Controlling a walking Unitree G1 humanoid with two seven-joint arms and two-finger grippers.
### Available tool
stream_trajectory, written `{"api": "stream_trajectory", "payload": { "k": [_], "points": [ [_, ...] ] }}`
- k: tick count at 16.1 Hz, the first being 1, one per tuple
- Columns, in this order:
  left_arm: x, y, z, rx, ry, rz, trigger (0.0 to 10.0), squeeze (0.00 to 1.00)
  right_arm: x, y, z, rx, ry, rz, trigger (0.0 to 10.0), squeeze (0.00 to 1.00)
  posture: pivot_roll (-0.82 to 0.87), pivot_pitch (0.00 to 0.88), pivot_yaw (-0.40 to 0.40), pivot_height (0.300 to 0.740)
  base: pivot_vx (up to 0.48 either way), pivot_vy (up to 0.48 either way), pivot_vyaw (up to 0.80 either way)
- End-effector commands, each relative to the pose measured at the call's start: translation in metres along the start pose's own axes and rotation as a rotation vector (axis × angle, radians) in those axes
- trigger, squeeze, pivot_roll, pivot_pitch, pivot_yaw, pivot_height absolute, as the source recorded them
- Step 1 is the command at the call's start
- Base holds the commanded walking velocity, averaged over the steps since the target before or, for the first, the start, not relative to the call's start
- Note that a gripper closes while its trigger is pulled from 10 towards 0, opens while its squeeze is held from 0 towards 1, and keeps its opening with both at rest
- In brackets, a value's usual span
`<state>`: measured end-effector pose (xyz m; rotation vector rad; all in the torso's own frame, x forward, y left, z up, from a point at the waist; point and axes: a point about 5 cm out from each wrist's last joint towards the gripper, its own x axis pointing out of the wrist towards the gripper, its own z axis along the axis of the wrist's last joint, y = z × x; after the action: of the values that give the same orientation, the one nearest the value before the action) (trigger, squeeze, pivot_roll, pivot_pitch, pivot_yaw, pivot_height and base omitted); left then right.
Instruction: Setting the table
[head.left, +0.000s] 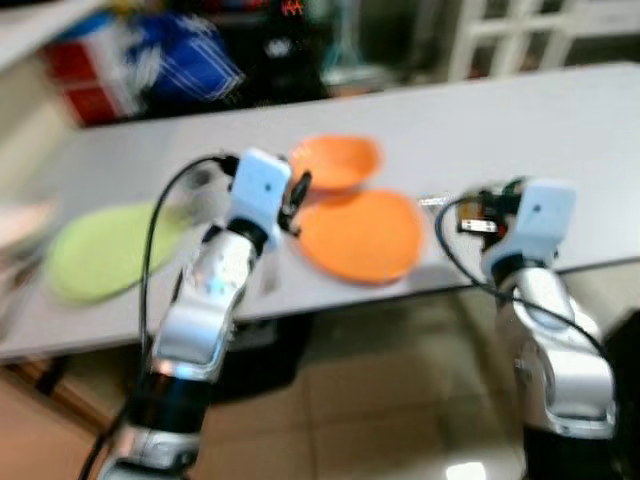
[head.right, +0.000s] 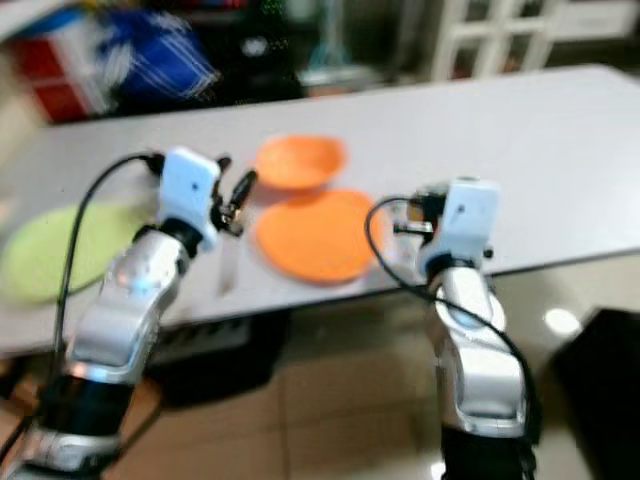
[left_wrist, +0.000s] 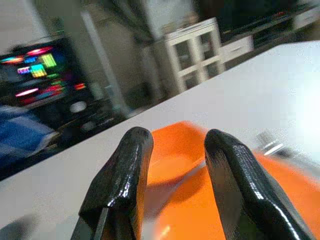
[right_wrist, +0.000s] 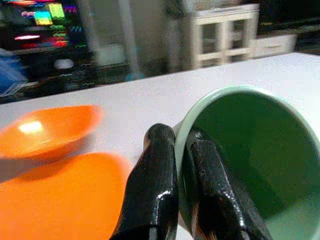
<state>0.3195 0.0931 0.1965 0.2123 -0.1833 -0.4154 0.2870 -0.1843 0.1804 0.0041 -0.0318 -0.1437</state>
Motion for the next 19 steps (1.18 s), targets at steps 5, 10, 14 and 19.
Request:
{"api": "stream_trajectory", "payload": {
  "k": [5, 10, 14, 19],
  "points": [
    [-0.001, 0.006, 0.001, 0.024, -0.004, 0.001, 10.0, 0.0, 0.002, 0.003, 0.006, 0.009, -0.03, 0.012, 10.0, 0.0, -0.05, 0.0, 0.068, 0.74, 0.452, 0.0, -0.08],
    [-0.002, 0.005, 0.002, 0.032, -0.006, -0.005, 10.0, 0.0, 0.003, 0.0, 0.01, 0.001, -0.051, 0.017, 10.0, 0.0, -0.04, 0.0, 0.057, 0.74, 0.442, 0.0, 0.0],
    [-0.016, 0.015, 0.004, 0.092, 0.005, 0.041, 10.0, 0.0, 0.006, -0.006, 0.014, -0.039, -0.067, 0.042, 10.0, 0.0, 0.0, 0.0, 0.023, 0.74, 0.104, 0.0, 0.0],
    [-0.037, 0.009, 0.005, 0.074, 0.006, 0.002, 10.0, 0.0, 0.009, -0.004, 0.014, -0.112, -0.075, 0.092, 10.0, 0.0, -0.02, 0.0, 0.022, 0.74, 0.0, 0.0, 0.0]
  ]
}}
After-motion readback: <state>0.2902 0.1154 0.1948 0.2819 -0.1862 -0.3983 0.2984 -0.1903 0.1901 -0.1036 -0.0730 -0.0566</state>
